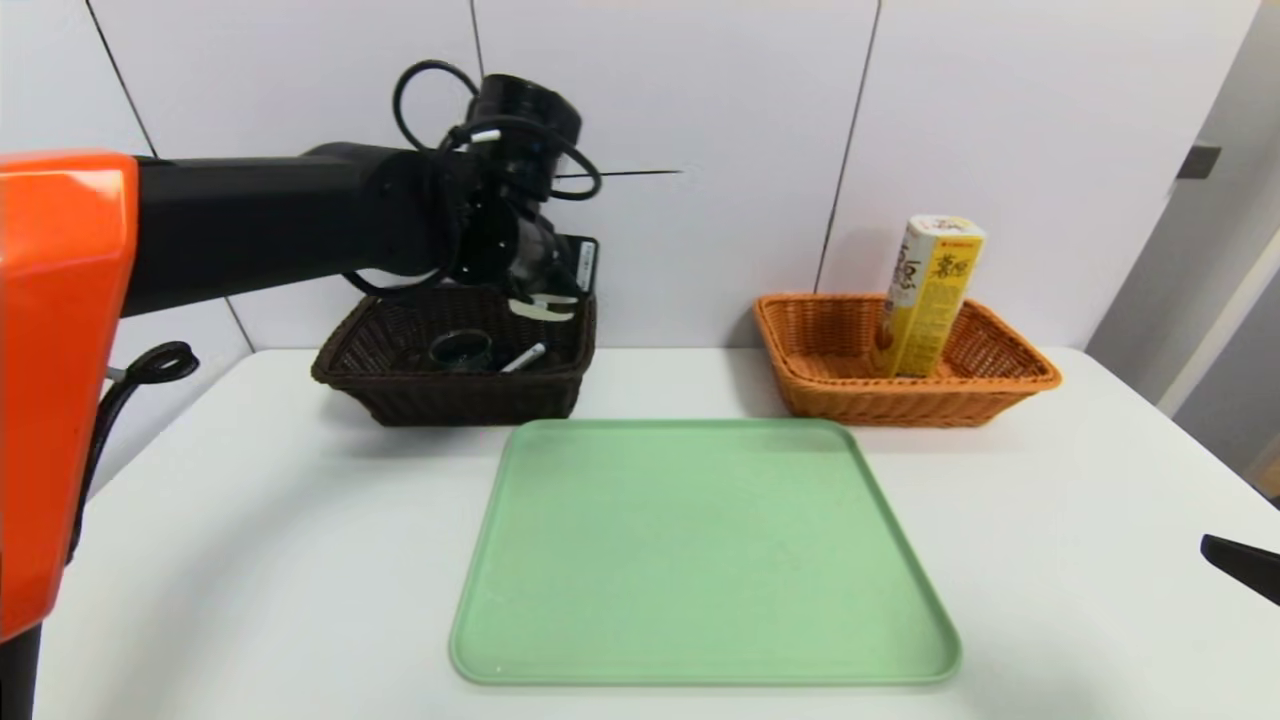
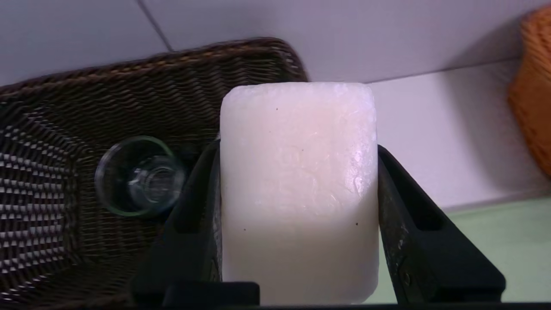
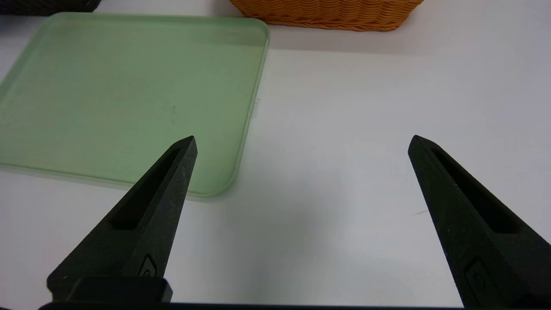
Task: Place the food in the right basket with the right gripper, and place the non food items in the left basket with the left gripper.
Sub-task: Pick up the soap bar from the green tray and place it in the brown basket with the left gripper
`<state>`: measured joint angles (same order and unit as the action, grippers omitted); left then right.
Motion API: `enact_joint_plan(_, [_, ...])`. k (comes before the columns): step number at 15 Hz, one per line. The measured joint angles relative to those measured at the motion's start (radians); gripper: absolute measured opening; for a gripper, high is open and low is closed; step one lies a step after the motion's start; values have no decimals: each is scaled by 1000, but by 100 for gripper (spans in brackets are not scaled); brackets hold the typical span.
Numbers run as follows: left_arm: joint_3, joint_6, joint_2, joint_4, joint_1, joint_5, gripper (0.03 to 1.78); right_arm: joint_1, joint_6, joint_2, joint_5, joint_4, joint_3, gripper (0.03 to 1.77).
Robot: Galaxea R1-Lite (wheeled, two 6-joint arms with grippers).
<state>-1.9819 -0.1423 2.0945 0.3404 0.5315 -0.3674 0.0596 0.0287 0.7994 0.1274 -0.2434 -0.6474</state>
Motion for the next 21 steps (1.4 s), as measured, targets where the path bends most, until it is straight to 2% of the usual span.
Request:
enact_joint_plan(2, [0, 5, 12, -6, -82, 46, 100, 0, 0, -2, 0, 0, 2, 169])
enact_joint_plan(6, [0, 1, 75, -12, -154, 59, 100, 0, 0, -3, -1, -1, 2, 169])
enact_joint_plan(10, [-1, -4, 120, -52, -158, 63, 99, 0, 0, -5, -3, -3, 2, 169])
enact_joint_plan(21, [0, -6, 166, -57, -146, 102, 102, 0, 0, -7, -3, -2, 1, 169])
